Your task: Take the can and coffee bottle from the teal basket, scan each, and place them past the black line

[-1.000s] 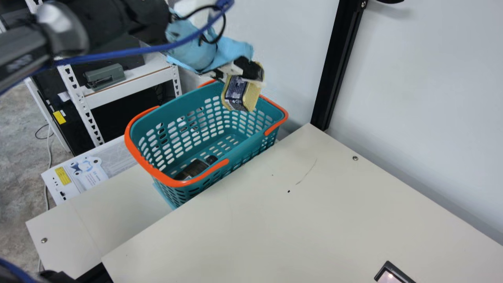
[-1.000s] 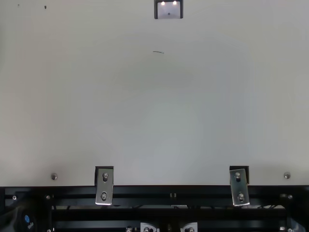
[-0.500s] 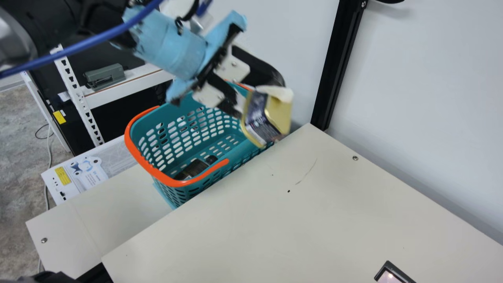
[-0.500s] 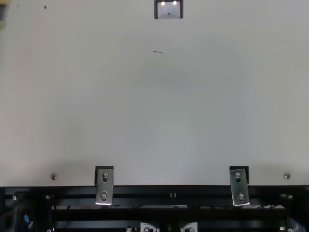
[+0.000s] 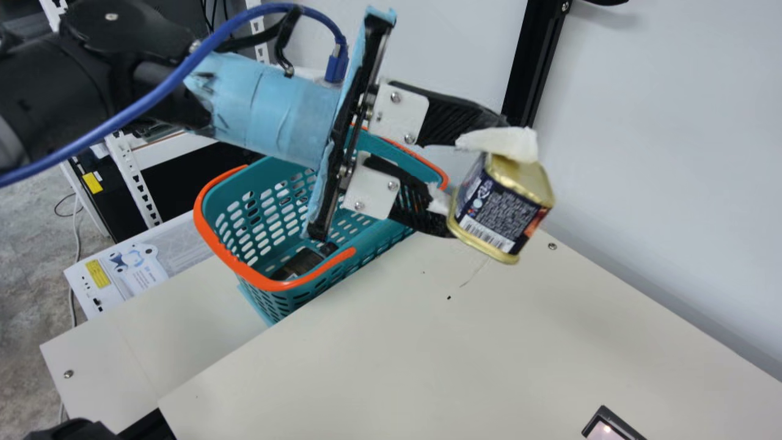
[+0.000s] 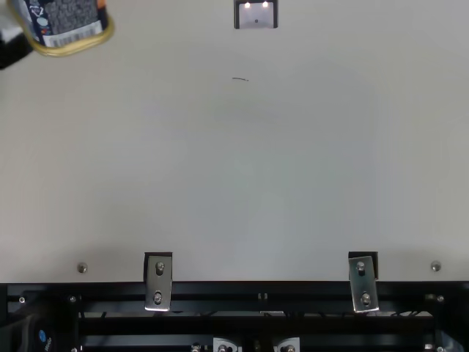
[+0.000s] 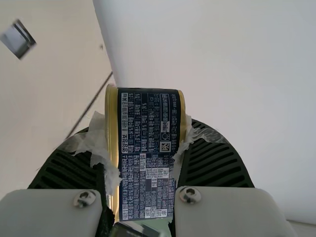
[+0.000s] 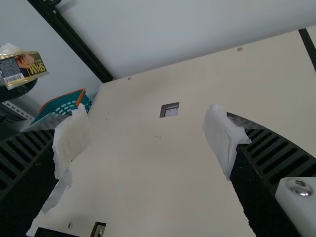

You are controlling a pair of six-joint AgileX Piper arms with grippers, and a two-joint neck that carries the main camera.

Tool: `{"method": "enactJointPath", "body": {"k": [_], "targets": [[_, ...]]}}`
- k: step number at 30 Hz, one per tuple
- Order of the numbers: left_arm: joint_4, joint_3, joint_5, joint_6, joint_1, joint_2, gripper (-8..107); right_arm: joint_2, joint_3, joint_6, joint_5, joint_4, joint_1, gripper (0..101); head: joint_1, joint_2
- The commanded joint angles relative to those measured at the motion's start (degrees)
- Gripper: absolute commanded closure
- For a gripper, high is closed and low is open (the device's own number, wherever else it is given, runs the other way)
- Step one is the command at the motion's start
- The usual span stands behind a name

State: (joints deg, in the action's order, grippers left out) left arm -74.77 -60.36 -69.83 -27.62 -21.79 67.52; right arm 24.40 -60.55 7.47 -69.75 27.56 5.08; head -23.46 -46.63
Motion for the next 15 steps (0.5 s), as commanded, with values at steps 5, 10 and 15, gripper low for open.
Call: {"method": "enactJointPath", "body": {"k": [5,10,15], "targets": [[-5.3,2.9,-0.1,-6.2,1.8,-3.6,89,0.0,0.0,0.0,0.0,0.0,0.0,0,-1.5,-1.1],[-7.8,5.4,-0.1,-9.2,3.8,-7.1,89,0.0,0.0,0.0,0.0,0.0,0.0,0,-1.5,-1.1],[-10.2,7.3,-0.1,-13.1,7.0,-10.6,89,0.0,0.0,0.0,0.0,0.0,0.0,0,-1.5,-1.1]]}}
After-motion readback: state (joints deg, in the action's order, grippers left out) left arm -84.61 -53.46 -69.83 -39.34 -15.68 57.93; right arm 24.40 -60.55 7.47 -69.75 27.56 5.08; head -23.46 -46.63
